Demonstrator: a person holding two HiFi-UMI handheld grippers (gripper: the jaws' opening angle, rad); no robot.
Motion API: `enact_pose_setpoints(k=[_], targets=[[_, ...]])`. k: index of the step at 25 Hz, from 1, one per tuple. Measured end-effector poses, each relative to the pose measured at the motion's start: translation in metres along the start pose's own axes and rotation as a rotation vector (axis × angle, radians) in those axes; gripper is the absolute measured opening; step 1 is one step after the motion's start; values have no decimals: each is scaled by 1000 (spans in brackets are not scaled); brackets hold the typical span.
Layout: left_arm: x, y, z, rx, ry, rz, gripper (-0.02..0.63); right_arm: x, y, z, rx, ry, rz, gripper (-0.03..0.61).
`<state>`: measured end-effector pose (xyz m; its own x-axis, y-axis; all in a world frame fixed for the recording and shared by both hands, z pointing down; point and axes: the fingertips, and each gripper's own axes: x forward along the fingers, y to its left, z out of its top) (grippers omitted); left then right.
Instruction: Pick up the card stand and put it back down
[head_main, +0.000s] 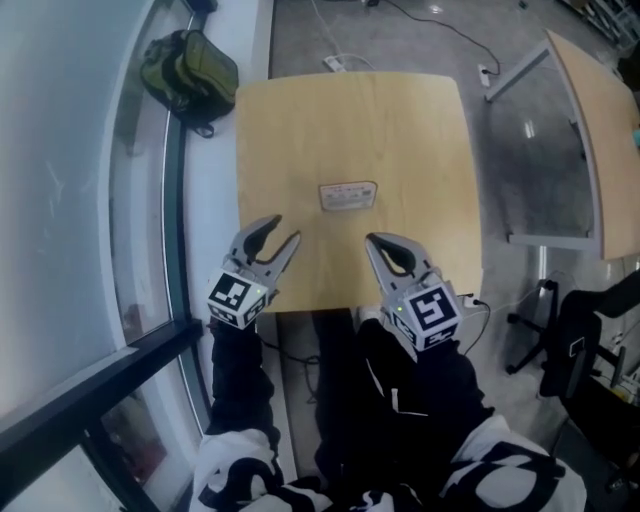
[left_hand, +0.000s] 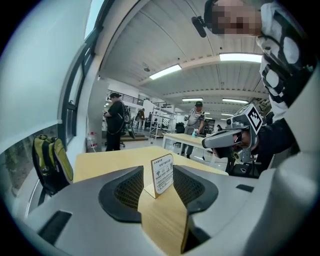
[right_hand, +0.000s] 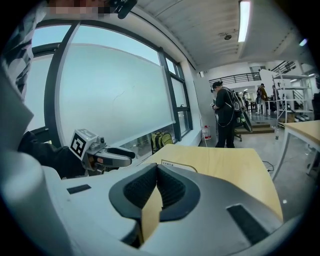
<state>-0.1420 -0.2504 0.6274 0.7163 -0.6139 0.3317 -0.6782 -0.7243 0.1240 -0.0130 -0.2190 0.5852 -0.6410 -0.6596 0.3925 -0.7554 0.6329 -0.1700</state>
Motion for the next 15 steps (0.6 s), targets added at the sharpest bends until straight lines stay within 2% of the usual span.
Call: enact_pose_setpoints(k=[3, 6, 15], targets=[[19, 9, -7, -5, 13, -42, 235, 6, -13, -4, 19, 2, -22, 18], [42, 10, -7, 8, 28, -100, 267, 9, -22, -9, 36, 8, -31, 18], [114, 1, -16, 51, 56, -279, 269, 17, -37, -28, 68, 23, -40, 18]])
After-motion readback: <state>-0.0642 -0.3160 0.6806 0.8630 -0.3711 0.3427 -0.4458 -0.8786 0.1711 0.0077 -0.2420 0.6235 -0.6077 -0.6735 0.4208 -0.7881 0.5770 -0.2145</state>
